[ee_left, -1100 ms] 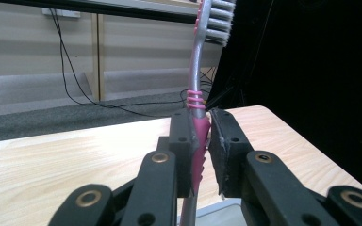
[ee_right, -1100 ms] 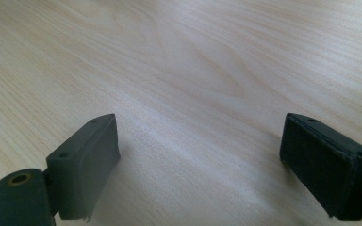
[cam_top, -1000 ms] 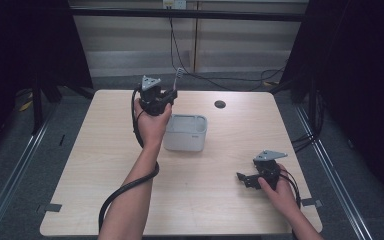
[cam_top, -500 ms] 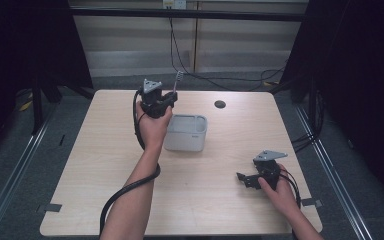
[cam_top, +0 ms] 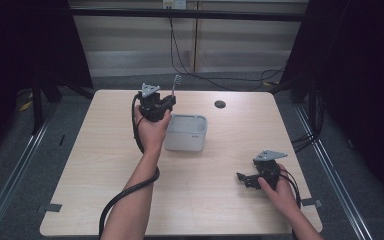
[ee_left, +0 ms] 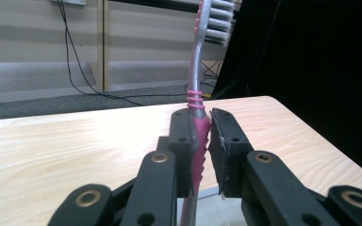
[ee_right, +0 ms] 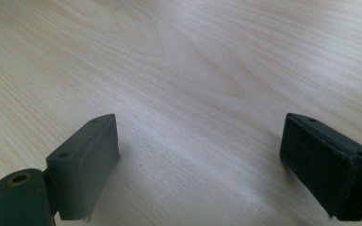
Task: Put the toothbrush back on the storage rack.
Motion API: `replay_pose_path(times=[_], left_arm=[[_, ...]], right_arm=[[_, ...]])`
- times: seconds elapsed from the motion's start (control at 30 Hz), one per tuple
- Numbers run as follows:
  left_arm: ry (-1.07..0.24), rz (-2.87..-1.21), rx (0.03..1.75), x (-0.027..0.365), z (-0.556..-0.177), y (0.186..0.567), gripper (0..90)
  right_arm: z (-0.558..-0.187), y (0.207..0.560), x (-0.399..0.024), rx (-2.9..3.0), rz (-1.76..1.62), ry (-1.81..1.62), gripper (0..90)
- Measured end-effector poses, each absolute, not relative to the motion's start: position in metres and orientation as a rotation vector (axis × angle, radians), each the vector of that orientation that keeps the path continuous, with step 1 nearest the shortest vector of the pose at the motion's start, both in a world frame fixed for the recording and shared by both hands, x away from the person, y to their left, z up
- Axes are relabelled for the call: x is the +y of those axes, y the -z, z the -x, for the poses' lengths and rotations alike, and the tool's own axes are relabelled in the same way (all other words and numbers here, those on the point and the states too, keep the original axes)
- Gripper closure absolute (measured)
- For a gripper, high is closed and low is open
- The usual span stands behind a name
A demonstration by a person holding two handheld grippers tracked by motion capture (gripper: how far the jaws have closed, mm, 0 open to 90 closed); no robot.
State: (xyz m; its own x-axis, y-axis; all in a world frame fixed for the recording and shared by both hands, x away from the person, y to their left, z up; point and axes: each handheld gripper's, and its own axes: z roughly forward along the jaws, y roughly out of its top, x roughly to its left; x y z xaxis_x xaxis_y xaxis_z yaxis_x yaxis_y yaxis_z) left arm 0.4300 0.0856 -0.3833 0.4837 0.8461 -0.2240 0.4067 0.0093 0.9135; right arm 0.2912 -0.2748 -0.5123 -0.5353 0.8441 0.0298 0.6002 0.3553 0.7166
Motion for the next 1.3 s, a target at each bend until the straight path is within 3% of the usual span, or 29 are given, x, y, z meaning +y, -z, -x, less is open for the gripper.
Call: replay_pose_path(times=[1.3], left_arm=[[-0.472,-1.635,1.129,0.1,-0.413,0.403,79.2]], right_arm=[[-0.292,0.512,-0.275,2.281,-1.266,-0.981,11.5]])
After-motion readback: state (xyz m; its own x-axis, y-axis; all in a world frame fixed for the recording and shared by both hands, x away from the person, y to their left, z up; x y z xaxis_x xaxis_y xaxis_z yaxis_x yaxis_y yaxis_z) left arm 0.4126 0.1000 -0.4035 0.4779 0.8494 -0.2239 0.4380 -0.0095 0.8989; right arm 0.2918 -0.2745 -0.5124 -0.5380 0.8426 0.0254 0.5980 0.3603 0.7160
